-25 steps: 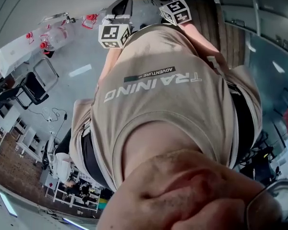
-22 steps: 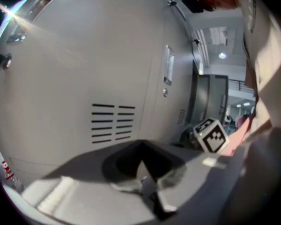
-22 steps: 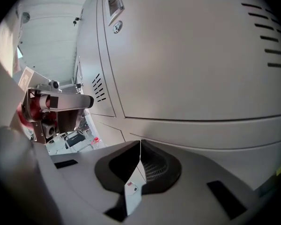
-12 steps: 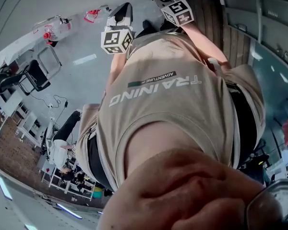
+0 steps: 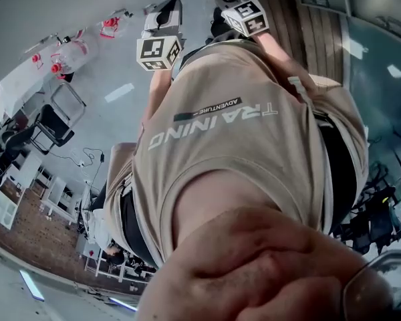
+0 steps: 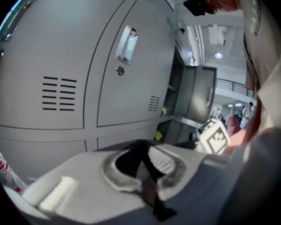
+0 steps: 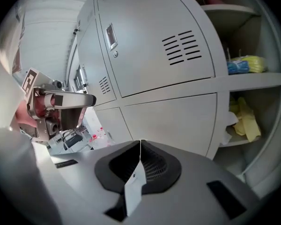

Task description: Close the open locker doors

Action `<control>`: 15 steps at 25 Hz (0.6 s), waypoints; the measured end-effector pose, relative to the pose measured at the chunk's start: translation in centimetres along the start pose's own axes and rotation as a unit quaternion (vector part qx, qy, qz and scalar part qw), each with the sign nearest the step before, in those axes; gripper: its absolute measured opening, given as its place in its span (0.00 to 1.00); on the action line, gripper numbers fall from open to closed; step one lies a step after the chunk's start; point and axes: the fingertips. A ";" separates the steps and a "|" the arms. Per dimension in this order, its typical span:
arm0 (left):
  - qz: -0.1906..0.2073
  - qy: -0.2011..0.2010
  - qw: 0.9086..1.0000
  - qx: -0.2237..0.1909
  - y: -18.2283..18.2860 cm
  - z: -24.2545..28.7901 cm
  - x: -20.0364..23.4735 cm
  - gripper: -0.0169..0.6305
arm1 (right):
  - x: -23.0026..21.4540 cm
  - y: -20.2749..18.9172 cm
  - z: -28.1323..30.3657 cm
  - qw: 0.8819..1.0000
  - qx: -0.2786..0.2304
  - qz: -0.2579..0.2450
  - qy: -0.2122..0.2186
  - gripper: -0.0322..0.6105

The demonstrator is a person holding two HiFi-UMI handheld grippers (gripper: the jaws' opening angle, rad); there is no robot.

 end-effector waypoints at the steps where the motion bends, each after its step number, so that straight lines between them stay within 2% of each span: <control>1: 0.005 -0.005 1.000 -0.004 0.0 -0.4 -0.7 0.03 | 0.1 -0.6 -1.0 1.000 0.000 -0.001 -0.007 0.07; 5: 0.017 -0.021 0.999 -0.026 -0.4 -2.5 -3.6 0.03 | 0.4 -3.1 -4.6 0.999 -0.004 -0.005 -0.039 0.07; 8: 0.017 -0.028 0.999 -0.028 -2.4 -5.7 -6.2 0.03 | 2.1 -5.2 -8.1 0.998 -0.006 -0.004 -0.067 0.07; 11: 0.003 -0.034 0.999 -0.023 -5.6 -8.4 -8.3 0.03 | 4.7 -7.8 -11.6 0.996 0.004 -0.002 -0.085 0.07; 15: -0.027 -0.041 0.999 -0.014 -9.4 -8.9 -10.2 0.03 | 6.3 -11.6 -16.2 0.994 0.033 -0.032 -0.097 0.07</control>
Point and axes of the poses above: the fingertips, and each gripper's own axes: z forward along the fingers, x to its left, y out of its top, and after that the axes turned 6 degrees about z, right-handed
